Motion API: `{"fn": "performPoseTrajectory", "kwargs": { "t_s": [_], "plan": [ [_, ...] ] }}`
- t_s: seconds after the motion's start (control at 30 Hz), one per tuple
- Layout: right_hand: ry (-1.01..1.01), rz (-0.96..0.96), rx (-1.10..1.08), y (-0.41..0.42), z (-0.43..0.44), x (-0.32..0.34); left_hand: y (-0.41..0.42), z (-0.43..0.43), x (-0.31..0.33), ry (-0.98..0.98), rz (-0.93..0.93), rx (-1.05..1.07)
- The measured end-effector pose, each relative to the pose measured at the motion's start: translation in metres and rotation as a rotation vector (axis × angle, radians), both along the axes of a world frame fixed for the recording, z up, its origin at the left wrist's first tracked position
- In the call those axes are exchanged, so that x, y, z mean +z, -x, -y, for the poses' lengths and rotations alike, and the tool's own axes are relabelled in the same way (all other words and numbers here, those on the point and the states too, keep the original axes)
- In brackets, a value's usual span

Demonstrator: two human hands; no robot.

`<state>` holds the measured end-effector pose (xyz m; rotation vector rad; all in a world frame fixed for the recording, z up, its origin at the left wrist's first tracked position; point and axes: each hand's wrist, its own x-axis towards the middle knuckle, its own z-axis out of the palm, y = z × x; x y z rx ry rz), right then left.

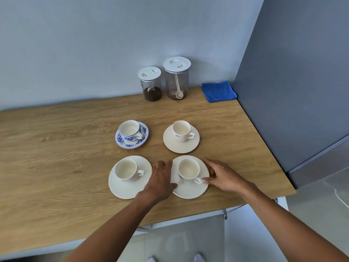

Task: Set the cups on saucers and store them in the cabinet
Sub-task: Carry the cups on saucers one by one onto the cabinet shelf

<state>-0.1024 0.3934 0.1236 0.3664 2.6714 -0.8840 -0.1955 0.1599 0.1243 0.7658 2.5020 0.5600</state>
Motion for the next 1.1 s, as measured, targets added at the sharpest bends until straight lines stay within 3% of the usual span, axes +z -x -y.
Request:
{"fn": "performPoseTrajectory", "kwargs": {
  "t_s": [0.17, 0.57, 0.93, 1.1],
  "plan": [
    [0.032, -0.037, -0.039, -0.001, 0.010, -0.005, -0.004, 0.000, -0.007, 0.008, 0.055, 0.081],
    [0.169, -0.108, -0.218, -0.006, 0.019, -0.017, -0.006, 0.001, -0.012, -0.180, 0.177, 0.179],
    [0.548, -0.133, -0.428, -0.020, 0.026, -0.008, 0.003, 0.013, -0.009, -0.388, 0.329, 0.157],
    [0.613, -0.136, -0.497, -0.037, 0.045, 0.000, -0.002, 0.028, -0.009, -0.434, 0.407, 0.135]
  ]
}}
